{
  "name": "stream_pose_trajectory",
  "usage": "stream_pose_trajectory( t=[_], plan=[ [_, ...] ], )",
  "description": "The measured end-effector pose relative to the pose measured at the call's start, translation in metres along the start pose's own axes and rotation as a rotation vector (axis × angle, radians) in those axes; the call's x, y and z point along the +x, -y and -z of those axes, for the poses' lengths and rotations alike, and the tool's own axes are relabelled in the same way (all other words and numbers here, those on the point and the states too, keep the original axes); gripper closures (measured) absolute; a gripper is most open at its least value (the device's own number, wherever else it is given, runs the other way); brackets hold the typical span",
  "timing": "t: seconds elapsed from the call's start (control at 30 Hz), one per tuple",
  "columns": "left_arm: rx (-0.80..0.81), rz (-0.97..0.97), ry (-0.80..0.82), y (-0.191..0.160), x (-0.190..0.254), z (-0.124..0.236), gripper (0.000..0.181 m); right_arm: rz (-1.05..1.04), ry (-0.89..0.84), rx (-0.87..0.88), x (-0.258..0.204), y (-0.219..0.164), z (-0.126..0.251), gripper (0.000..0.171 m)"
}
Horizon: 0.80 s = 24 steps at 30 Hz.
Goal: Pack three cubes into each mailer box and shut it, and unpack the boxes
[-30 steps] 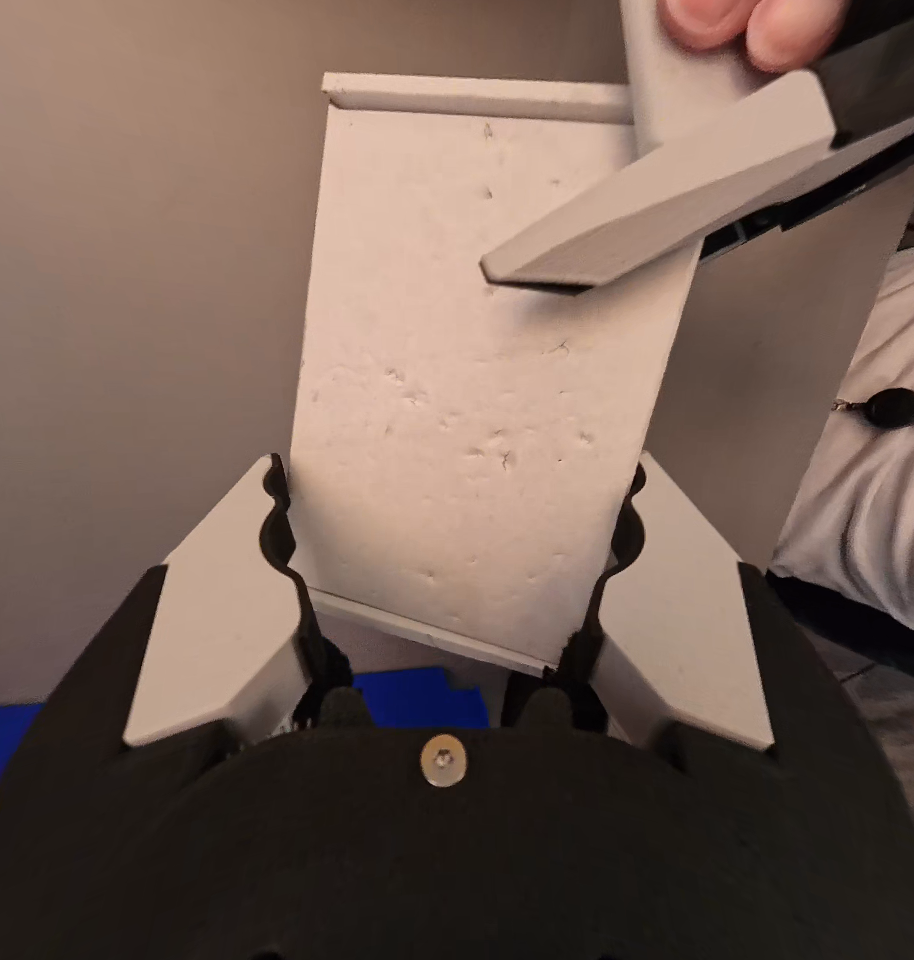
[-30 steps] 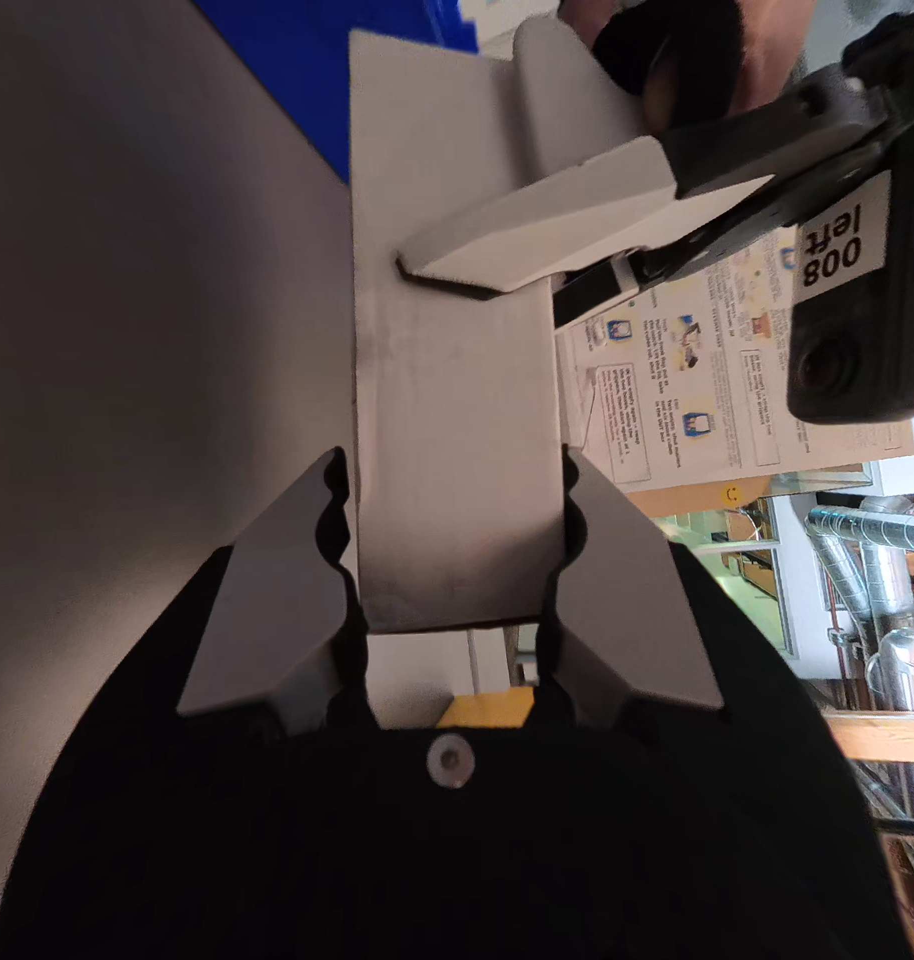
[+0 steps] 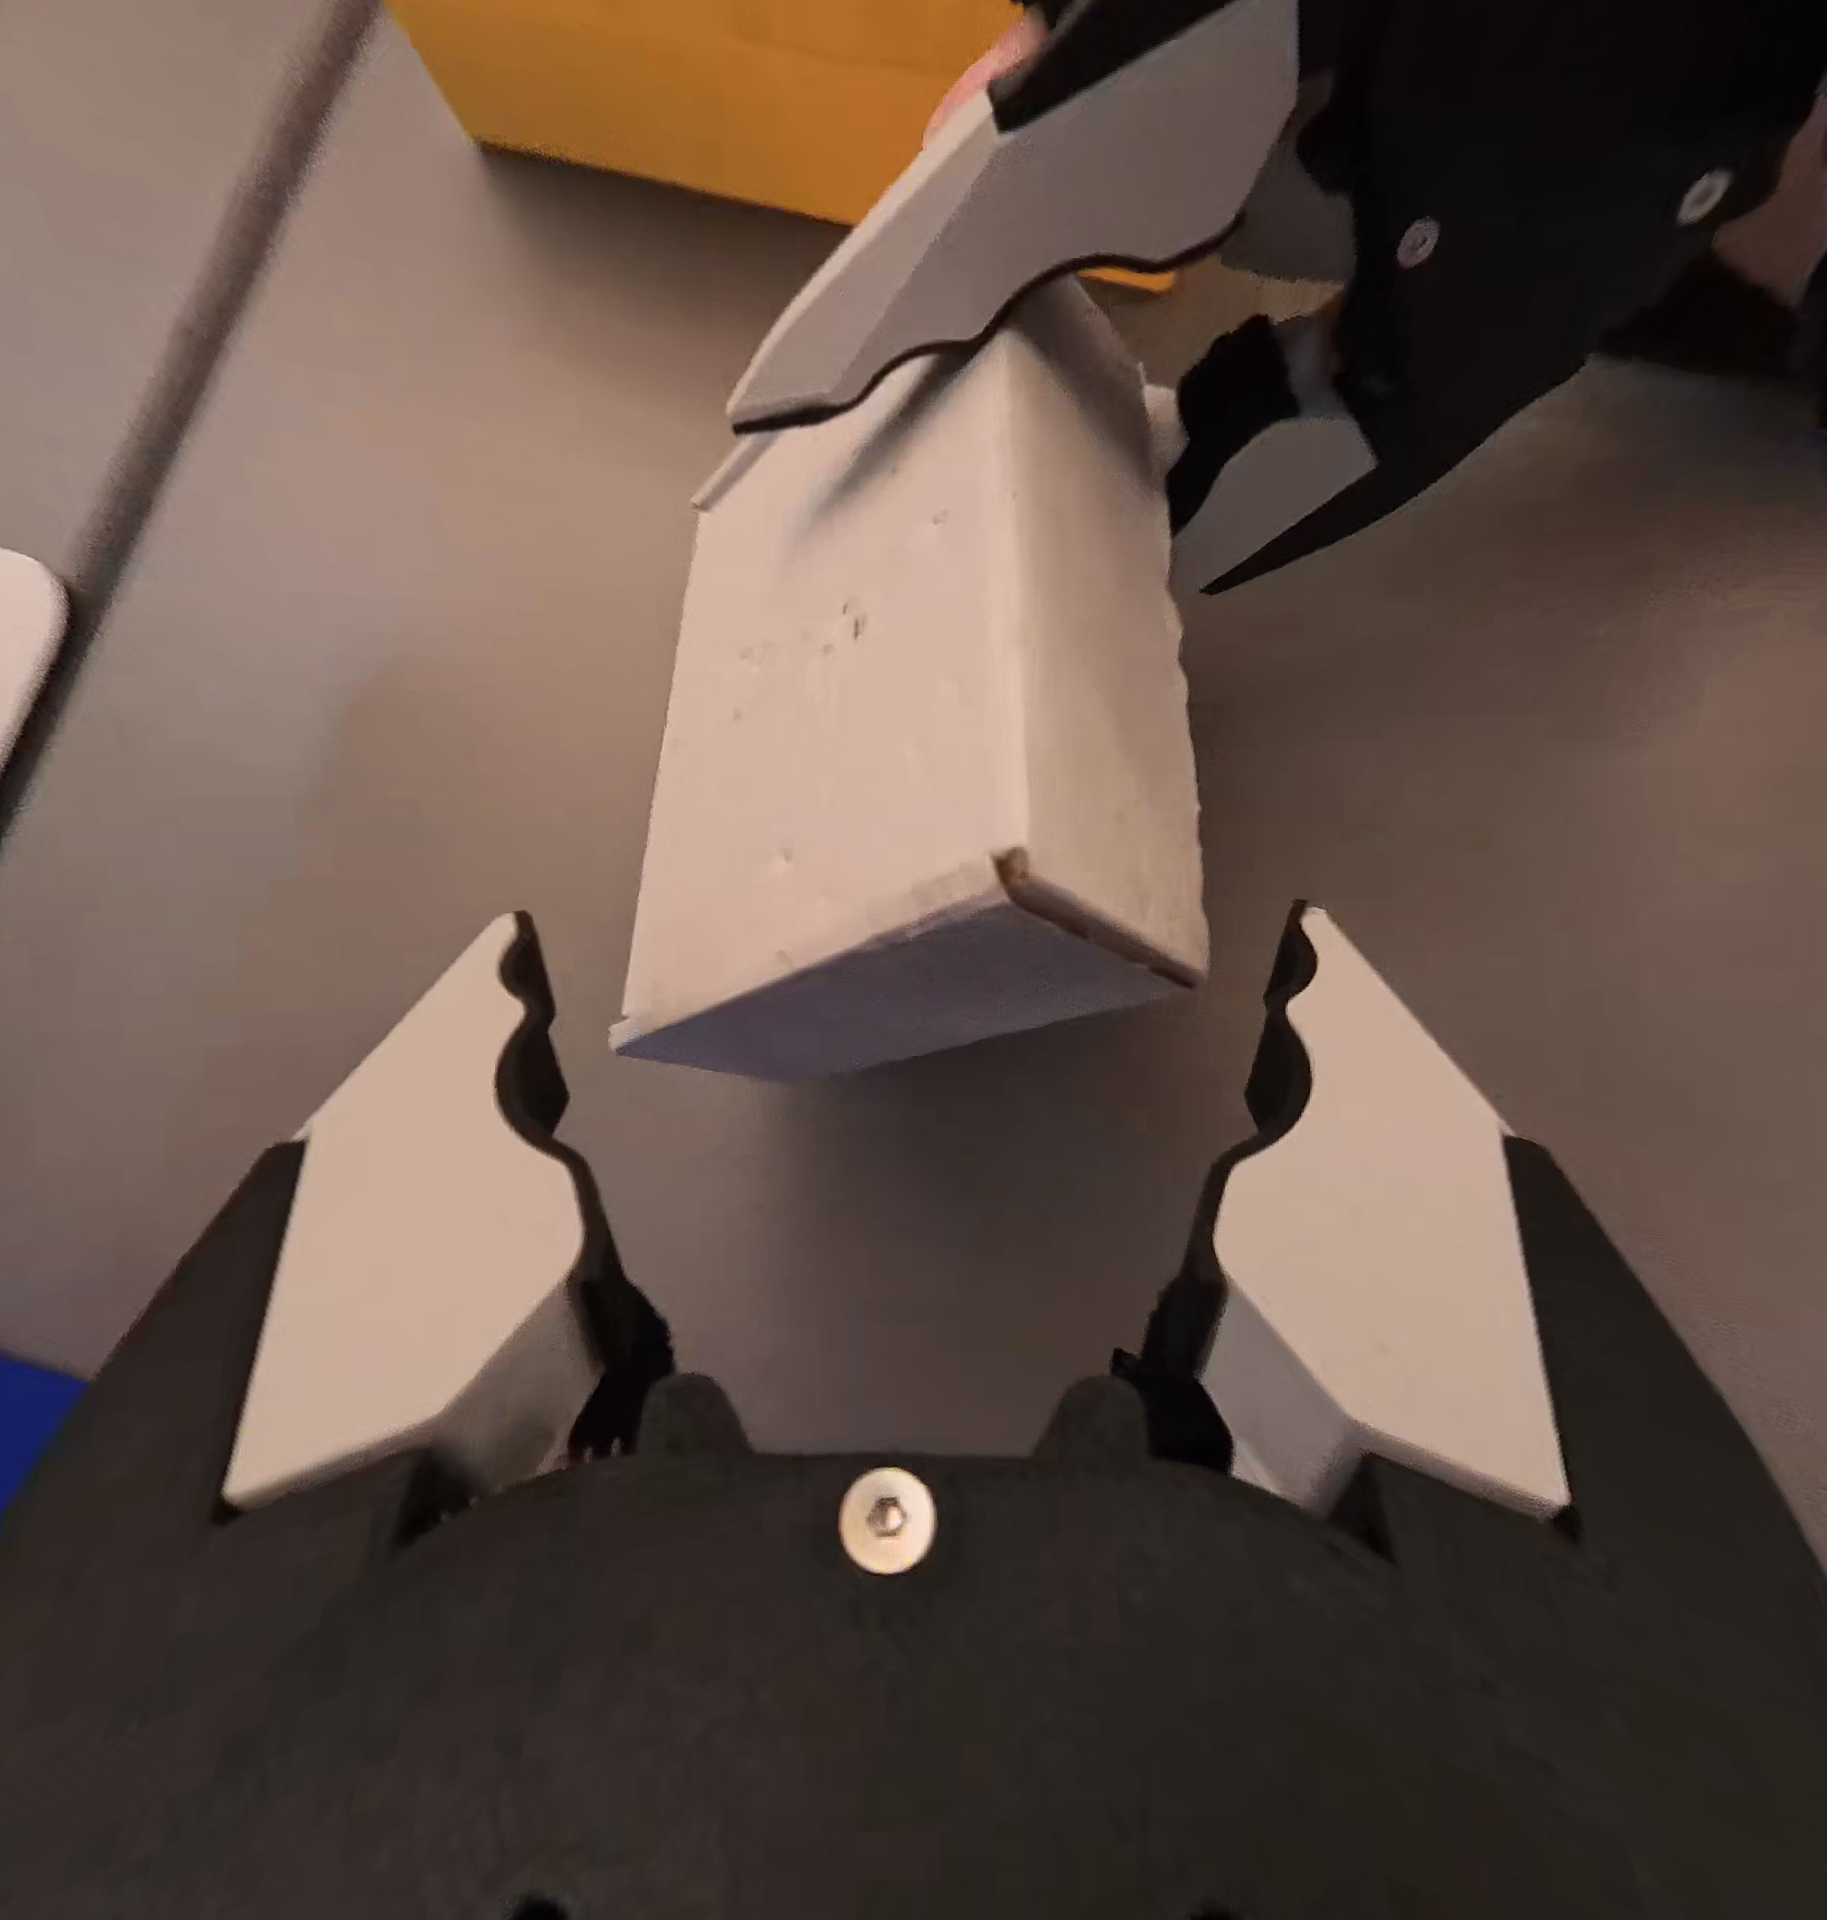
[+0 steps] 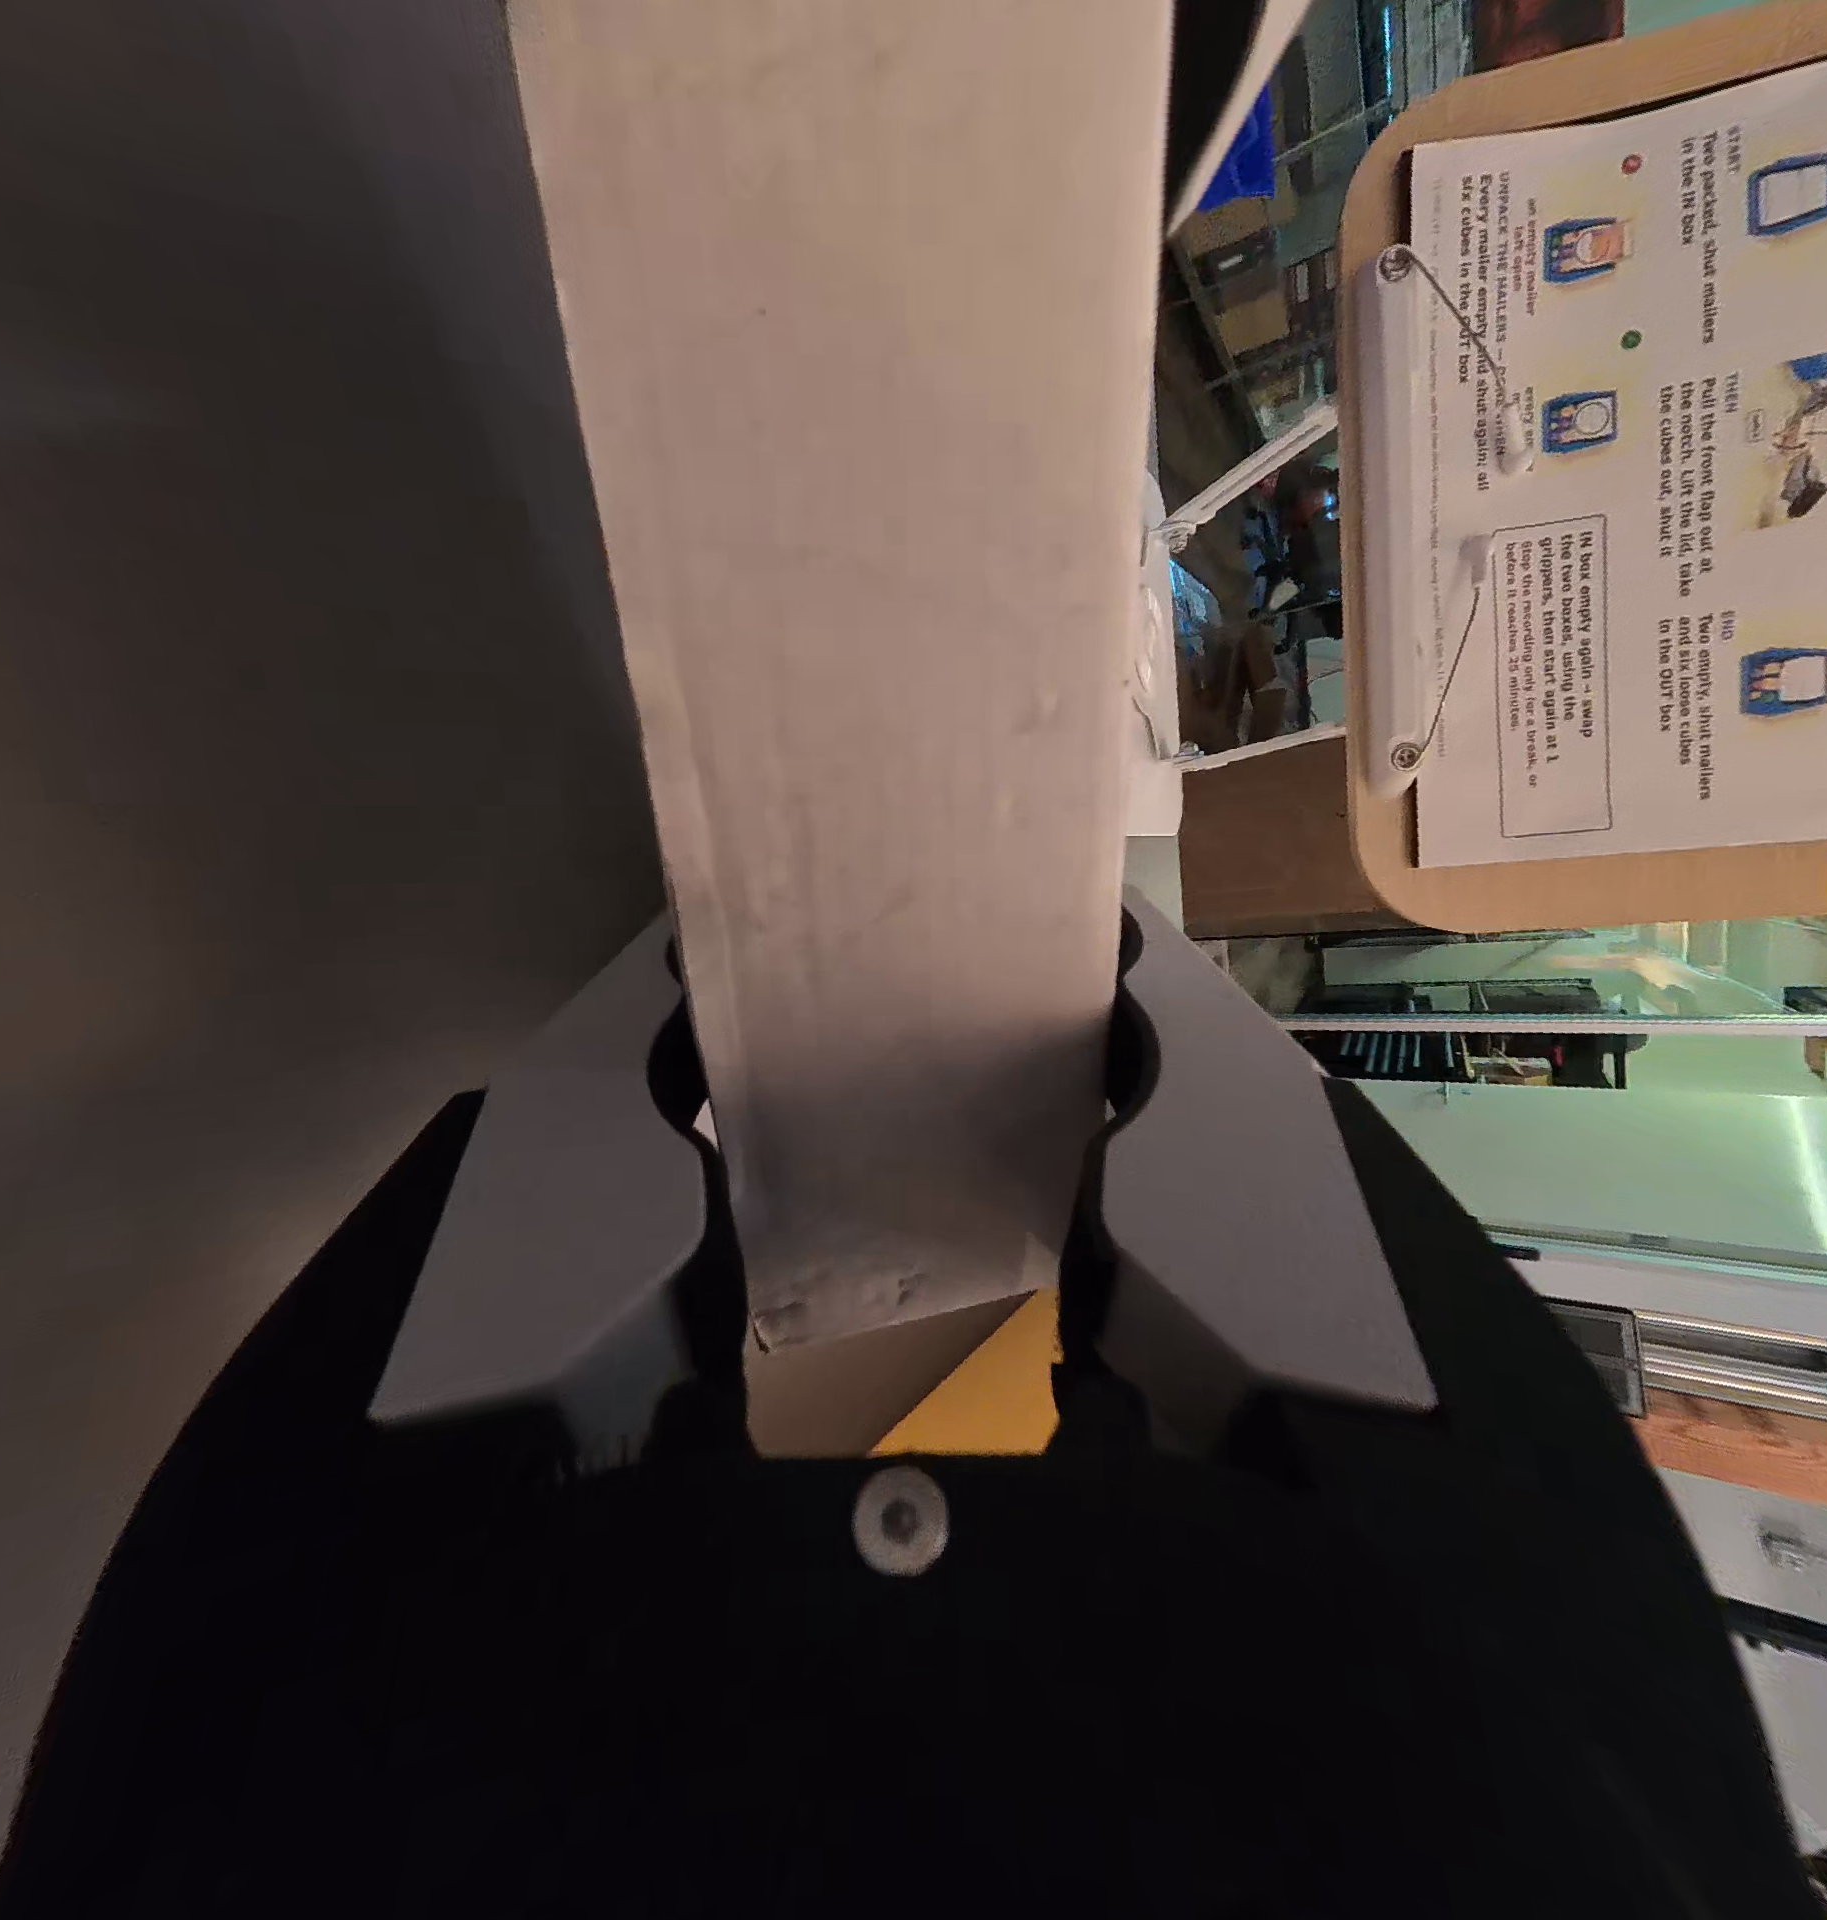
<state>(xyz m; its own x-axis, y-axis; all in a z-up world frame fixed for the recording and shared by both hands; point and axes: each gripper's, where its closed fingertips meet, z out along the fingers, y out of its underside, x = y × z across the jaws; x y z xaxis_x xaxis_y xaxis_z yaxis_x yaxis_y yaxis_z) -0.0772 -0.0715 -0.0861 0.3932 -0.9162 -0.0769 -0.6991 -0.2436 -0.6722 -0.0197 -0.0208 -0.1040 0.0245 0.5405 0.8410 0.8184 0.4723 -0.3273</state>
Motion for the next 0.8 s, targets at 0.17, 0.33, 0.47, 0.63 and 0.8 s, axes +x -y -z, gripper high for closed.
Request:
stream_pose_trajectory(
  t=[0.17,0.33,0.47,0.63,0.8],
  plan=[
    [0.106,-0.056,0.122,-0.002,-0.004,-0.018,0.048,0.006,0.01,0.0,-0.001,0.0,0.001,0.096],
    [0.296,-0.21,0.156,0.021,0.009,-0.023,0.068,-0.011,0.031,-0.009,0.0,-0.01,0.003,0.097],
    [0.312,-0.279,0.205,0.023,0.011,-0.028,0.062,-0.052,0.052,0.004,0.003,-0.011,0.002,0.096],
    [0.317,-0.264,0.308,0.018,-0.003,-0.031,0.067,-0.048,0.059,0.007,0.002,-0.006,0.0,0.097],
    [0.258,-0.292,0.368,0.004,-0.013,-0.045,0.071,-0.006,0.069,0.008,-0.004,-0.001,0.001,0.096]
  ],
)
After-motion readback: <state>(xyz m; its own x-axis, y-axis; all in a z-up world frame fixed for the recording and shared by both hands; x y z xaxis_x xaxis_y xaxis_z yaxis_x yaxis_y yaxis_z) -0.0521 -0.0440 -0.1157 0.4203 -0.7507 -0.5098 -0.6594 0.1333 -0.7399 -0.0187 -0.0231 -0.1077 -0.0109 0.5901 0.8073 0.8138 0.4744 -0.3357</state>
